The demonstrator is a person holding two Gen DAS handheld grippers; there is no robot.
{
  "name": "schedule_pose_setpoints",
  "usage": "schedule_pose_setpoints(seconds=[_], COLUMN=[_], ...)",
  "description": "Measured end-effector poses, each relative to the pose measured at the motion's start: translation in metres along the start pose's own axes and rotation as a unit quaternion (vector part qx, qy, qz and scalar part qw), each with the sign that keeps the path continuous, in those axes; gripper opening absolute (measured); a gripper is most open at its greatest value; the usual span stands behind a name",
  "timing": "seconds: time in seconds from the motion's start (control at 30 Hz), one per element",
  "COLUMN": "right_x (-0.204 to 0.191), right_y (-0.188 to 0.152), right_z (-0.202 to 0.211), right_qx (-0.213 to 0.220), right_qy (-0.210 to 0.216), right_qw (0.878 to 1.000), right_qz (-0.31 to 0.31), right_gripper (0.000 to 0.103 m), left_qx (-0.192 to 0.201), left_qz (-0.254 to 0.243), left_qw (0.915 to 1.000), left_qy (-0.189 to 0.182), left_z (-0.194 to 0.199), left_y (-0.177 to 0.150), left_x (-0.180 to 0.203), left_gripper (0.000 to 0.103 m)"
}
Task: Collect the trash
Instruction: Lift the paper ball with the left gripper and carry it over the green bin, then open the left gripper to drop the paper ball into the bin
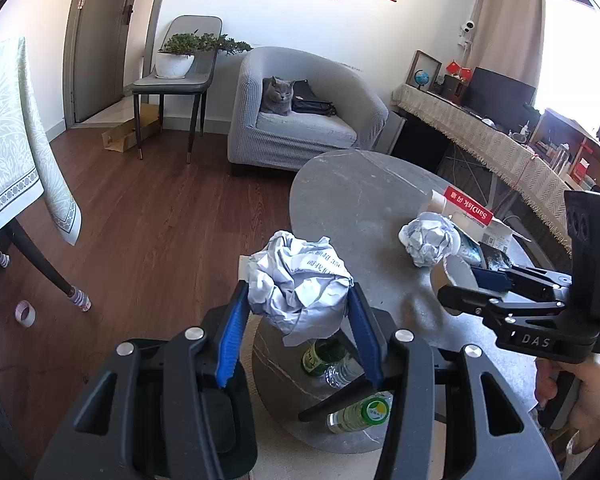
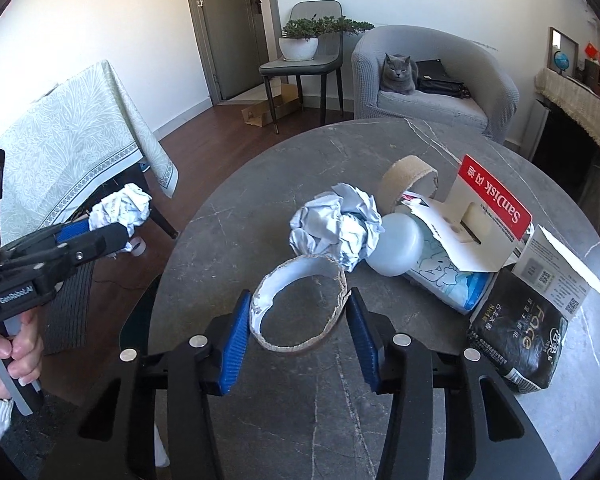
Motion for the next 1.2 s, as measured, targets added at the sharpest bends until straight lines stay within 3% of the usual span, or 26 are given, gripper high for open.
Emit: schedule_pose_setpoints(seconds=[0.67,1.0,1.2], right_x=[-0.072,-0.109,-0.129], right_y=[0.015,0.017,0.017], right_z=[-0.030,-0.049,-0.063], right_qx=[-0.011,-0.025,-0.034], right_qy=[0.068,0.087,0.095], right_qw=[0.997,0.995,0.993], right_qz=[0.025,0.047,0.061], right_gripper=[0.048,0.048,0.048], left_qx=[-0.078,-0.140,-0.170], left_qz=[0.014,0.058,0.060], left_qw=[0.9963,0.9874,0.9825], left_qy=[0.033,0.046,0.048], left_z=[-0.016,-0.030,-0.032], left_y=[-0.054,-0.095,-0.111], left_x=[-0.071,-0.115,-0.128], left_gripper=[0.052,0.052,0.054])
Point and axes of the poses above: each gripper's, at about its wrist camera, not at the fingertips, and z roughly against the way its jaws point, x to its right, y to its top, the point moved 1 cm from there along -z, roughly the way its jaws point, and after that the axes turned 11 degrees about -z, right-handed, at the moved point
